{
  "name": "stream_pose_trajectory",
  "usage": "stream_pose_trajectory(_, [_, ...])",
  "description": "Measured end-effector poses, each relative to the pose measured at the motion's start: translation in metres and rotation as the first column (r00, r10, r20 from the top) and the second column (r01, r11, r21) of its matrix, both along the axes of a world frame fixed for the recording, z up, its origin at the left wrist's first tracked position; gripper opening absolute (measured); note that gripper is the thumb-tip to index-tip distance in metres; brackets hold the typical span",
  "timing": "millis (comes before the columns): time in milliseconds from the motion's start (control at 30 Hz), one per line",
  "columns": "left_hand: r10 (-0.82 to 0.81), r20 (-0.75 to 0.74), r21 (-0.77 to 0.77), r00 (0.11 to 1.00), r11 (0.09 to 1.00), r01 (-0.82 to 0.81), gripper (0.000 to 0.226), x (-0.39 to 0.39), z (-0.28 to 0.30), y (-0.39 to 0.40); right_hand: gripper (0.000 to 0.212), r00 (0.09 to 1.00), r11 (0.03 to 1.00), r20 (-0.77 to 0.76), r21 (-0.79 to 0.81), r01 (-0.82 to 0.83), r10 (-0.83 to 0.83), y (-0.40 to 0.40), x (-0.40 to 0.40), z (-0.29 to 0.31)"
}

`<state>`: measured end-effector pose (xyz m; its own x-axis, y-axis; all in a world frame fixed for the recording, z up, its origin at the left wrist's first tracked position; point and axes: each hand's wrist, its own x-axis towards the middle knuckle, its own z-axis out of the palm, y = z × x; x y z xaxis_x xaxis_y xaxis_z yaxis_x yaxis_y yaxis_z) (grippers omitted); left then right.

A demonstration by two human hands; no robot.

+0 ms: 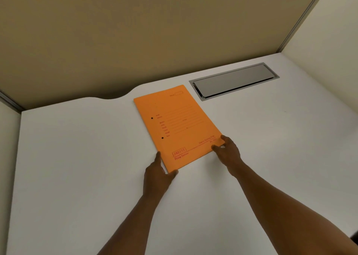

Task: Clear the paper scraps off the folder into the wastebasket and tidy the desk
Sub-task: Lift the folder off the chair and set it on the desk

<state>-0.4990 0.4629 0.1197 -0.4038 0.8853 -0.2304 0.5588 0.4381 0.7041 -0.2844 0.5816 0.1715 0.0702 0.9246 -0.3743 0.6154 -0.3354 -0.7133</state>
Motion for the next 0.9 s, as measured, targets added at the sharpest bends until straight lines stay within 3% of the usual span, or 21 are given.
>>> stream_pose_trajectory(167, [0.002, -0.028, -0.027, 1.0, 1.0, -0.003, 0.1, -0.01, 0.002, 0.027, 0.064, 0.993, 0.997, 0.085, 0.012, -0.082, 0.08, 0.019, -0.007, 0.003])
stream_pose_trajectory(300, [0.022, -0.017, -0.038, 1.0, 0.999, -0.023, 0.101, -0.013, 0.008, 0.035, 0.059, 0.992, 0.994, 0.065, 0.005, -0.109, 0.109, 0.017, -0.005, 0.006])
stream_pose_trajectory(433, [0.025, 0.0, -0.045, 1.0, 0.999, -0.025, 0.102, -0.007, 0.013, 0.024, 0.072, 0.993, 0.994, 0.054, -0.039, -0.098, 0.1, -0.009, 0.011, -0.001])
stream_pose_trajectory(600, [-0.029, 0.034, -0.092, 0.999, 0.995, 0.032, 0.098, 0.012, 0.023, -0.004, 0.069, 0.989, 0.992, 0.081, -0.033, -0.123, 0.125, -0.058, 0.039, 0.002])
stream_pose_trajectory(767, [-0.152, -0.117, -0.123, 0.981, 0.983, 0.137, 0.073, 0.049, 0.042, -0.062, 0.067, 0.977, 0.982, 0.097, 0.006, -0.19, 0.189, -0.119, 0.072, 0.02])
stream_pose_trajectory(900, [-0.224, -0.196, -0.167, 0.955, 0.967, 0.192, 0.072, 0.09, 0.063, -0.124, 0.067, 0.979, 0.98, 0.051, 0.021, -0.2, 0.198, -0.179, 0.103, 0.035])
